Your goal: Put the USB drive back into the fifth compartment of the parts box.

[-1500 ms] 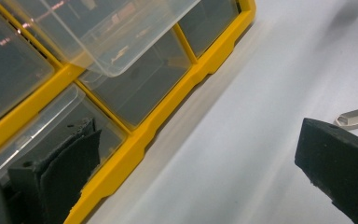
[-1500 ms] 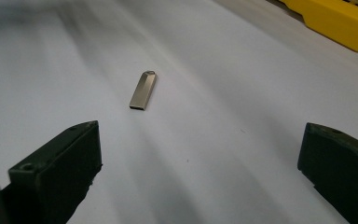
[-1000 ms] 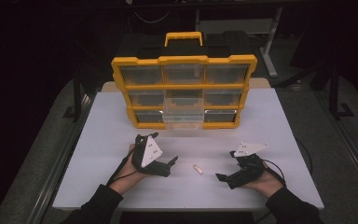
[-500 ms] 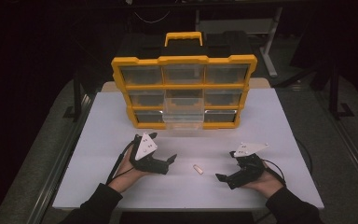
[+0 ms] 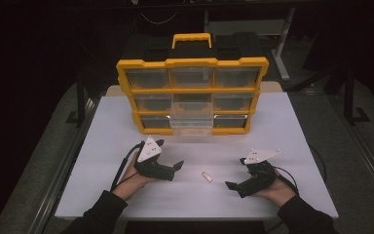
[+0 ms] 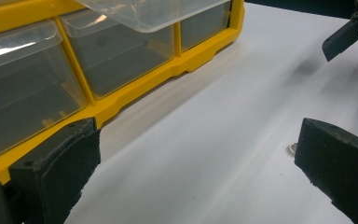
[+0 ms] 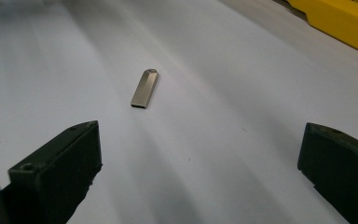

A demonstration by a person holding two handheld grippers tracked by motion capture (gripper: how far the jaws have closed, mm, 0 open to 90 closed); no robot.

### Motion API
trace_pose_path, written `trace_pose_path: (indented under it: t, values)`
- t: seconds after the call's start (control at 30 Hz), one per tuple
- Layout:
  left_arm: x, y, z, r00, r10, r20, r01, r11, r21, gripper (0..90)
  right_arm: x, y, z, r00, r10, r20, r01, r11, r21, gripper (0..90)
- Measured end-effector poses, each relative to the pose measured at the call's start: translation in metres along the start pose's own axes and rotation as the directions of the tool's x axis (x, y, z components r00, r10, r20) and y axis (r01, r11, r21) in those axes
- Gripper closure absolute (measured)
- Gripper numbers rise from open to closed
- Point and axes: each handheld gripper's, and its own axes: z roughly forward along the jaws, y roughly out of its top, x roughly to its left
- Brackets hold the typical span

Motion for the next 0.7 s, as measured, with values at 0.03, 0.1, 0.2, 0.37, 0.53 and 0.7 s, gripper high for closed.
trace_pose_path:
  t: [0.03, 0.1, 0.2, 0.37, 0.53, 0.7]
  values:
    - [0.001, 0.0, 0.0, 1.0, -0.005, 0.002, 0.005, 1.0, 0.001, 0.0, 0.0, 0.0, 0.0, 1.0, 0.0, 0.0, 0.0, 1.0, 0.001, 0.0]
    - [0.002, -0.001, 0.0, 1.0, -0.006, 0.004, 0.006, 1.0, 0.006, 0.0, 0.0, 0.0, 0.0, 1.0, 0.003, 0.0, -0.003, 1.0, 0.002, 0.0]
    - [0.004, -0.002, 0.001, 1.0, -0.007, 0.007, 0.007, 0.9999, 0.012, 0.0, 0.001, 0.0, 0.0, 1.0, 0.003, 0.0, -0.003, 1.0, 0.003, 0.0]
    - [0.006, -0.003, 0.001, 1.0, 0.001, 0.009, -0.001, 0.9999, 0.012, 0.0, 0.0, 0.0, 0.0, 1.0, 0.005, 0.001, -0.005, 1.0, 0.003, 0.0]
    - [0.007, -0.005, 0.001, 0.9999, 0.007, 0.013, -0.007, 0.9999, 0.011, 0.0, 0.0, 0.0, 0.0, 1.0, 0.006, 0.0, -0.006, 1.0, 0.003, 0.0]
    - [0.011, -0.007, -0.002, 0.9999, 0.009, 0.009, -0.01, 0.9999, 0.008, 0.0, 0.0, 0.0, 0.0, 1.0, 0.007, 0.0, -0.007, 1.0, 0.003, 0.0]
